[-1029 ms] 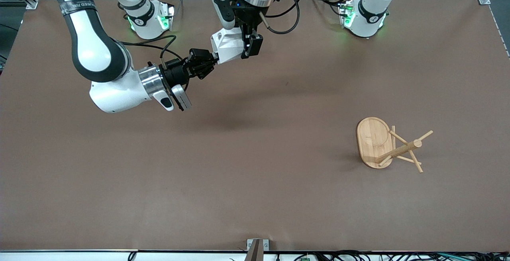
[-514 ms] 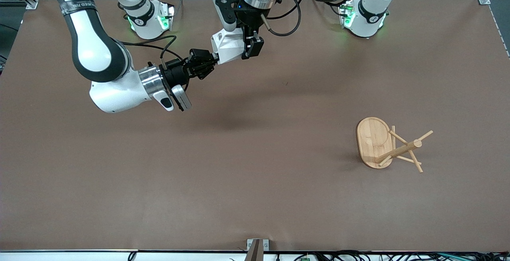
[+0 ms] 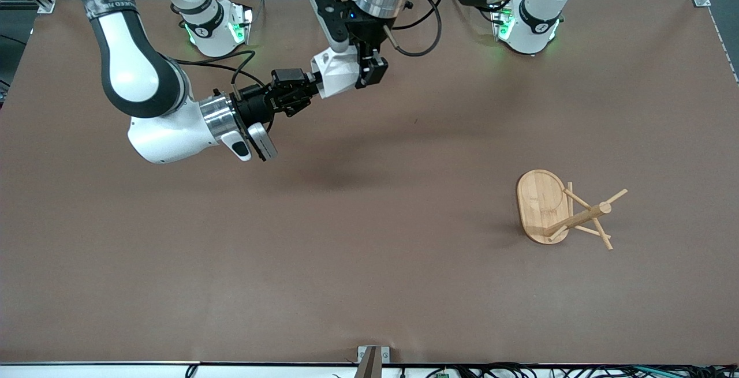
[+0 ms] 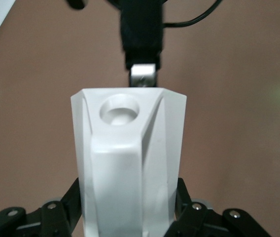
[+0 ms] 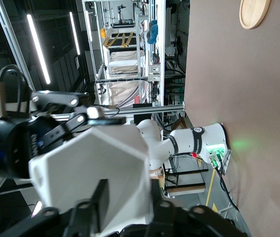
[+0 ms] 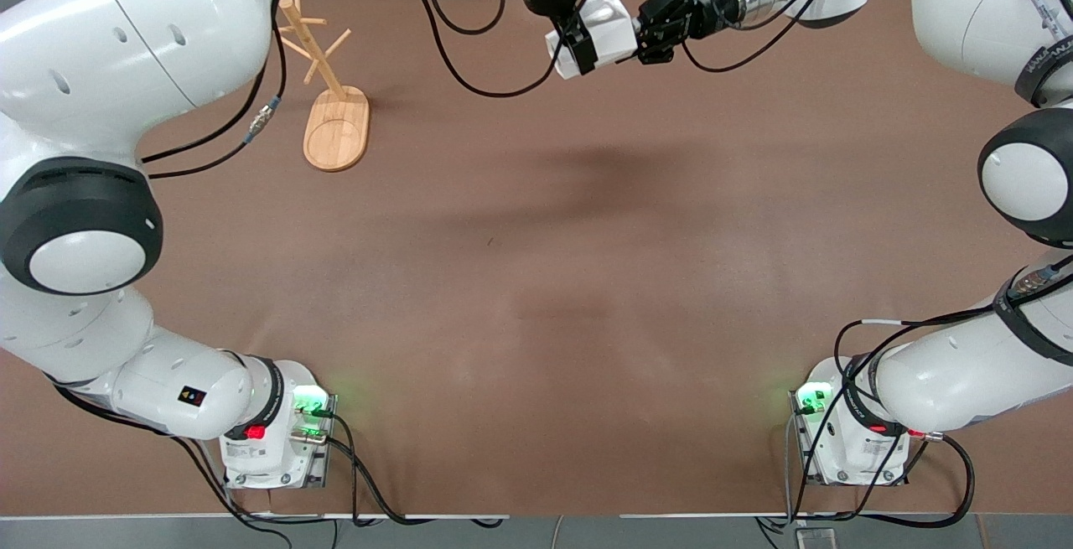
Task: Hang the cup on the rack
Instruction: 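Open the right gripper and carry the cup toward the wooden rack, then lower the cup handle onto a rack peg with the left gripper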
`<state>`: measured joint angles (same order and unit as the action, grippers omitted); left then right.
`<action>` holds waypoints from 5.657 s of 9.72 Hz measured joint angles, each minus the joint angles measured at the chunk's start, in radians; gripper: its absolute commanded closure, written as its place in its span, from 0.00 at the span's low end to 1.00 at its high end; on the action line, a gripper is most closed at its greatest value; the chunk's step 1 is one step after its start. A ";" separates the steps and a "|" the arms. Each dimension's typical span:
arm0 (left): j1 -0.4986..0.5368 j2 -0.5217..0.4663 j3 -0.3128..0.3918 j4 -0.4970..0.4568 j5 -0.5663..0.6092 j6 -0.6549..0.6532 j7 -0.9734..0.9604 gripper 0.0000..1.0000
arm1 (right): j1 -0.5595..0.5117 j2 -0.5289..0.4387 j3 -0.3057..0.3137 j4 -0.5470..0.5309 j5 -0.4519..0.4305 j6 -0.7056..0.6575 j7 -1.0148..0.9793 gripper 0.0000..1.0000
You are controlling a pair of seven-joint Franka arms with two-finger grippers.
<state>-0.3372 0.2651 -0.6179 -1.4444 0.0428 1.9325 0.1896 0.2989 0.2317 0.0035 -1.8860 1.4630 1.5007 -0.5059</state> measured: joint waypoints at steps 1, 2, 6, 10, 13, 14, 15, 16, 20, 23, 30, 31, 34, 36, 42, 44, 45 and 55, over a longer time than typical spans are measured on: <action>0.018 0.000 0.000 0.004 0.001 -0.023 -0.072 0.75 | -0.001 -0.001 -0.018 0.036 -0.002 0.013 0.035 0.00; 0.032 -0.001 0.002 0.003 0.003 -0.075 -0.180 0.75 | -0.004 -0.004 -0.060 0.067 -0.018 0.013 0.057 0.00; 0.119 0.000 0.005 -0.019 0.067 -0.168 -0.567 0.77 | -0.054 -0.013 -0.266 0.093 -0.378 0.004 0.068 0.00; 0.240 -0.004 0.006 -0.144 0.138 -0.109 -0.670 0.78 | -0.110 -0.024 -0.344 0.253 -0.864 0.009 0.118 0.00; 0.348 -0.008 0.004 -0.272 0.147 0.053 -0.580 0.78 | -0.139 -0.039 -0.337 0.409 -1.114 0.030 0.242 0.00; 0.393 -0.009 0.003 -0.284 0.147 0.061 -0.512 0.77 | -0.165 -0.044 -0.299 0.469 -1.192 0.021 0.290 0.00; 0.437 -0.012 0.002 -0.290 0.147 0.064 -0.450 0.77 | -0.198 -0.054 -0.226 0.512 -1.273 0.011 0.326 0.00; 0.478 -0.014 0.001 -0.300 0.147 0.076 -0.399 0.77 | -0.224 -0.073 -0.159 0.533 -1.335 0.008 0.352 0.00; 0.600 -0.014 0.000 -0.393 0.132 0.190 -0.226 0.76 | -0.276 -0.096 -0.114 0.575 -1.369 -0.013 0.349 0.00; 0.645 -0.018 -0.002 -0.416 0.129 0.206 -0.126 0.76 | -0.286 -0.123 -0.109 0.624 -1.415 -0.108 0.342 0.00; 0.650 -0.053 -0.006 -0.438 0.077 0.153 -0.097 0.76 | -0.299 -0.258 -0.060 0.422 -1.448 -0.047 0.486 0.00; 0.656 -0.069 -0.006 -0.448 0.076 0.133 -0.097 0.76 | -0.298 -0.262 -0.058 0.416 -1.448 -0.048 0.498 0.01; 0.707 -0.089 -0.005 -0.486 0.074 0.125 -0.048 0.76 | -0.298 -0.262 -0.058 0.407 -1.448 -0.058 0.504 0.01; 0.724 -0.088 -0.005 -0.492 0.071 0.139 -0.021 0.75 | -0.299 -0.262 -0.058 0.400 -1.448 -0.064 0.505 0.01; 0.769 -0.051 -0.003 -0.492 -0.023 0.200 0.145 0.75 | -0.302 -0.262 -0.060 0.400 -1.448 -0.066 0.507 0.01; 0.782 -0.051 -0.002 -0.490 -0.023 0.200 0.173 0.75 | -0.304 -0.262 -0.061 0.400 -1.448 -0.070 0.507 0.01; 0.790 -0.051 -0.002 -0.489 -0.023 0.200 0.183 0.75 | -0.307 -0.262 -0.062 0.400 -1.448 -0.070 0.507 0.00; 0.817 0.007 0.001 -0.433 -0.023 0.200 0.219 0.61 | -0.311 -0.262 -0.064 0.400 -1.448 -0.060 0.507 0.00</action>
<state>0.4802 0.2719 -0.6168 -1.8771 0.0195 2.1329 0.4091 -0.0118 -0.0306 -0.0601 -1.4864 0.0146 1.4403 0.0013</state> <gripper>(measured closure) 0.260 0.000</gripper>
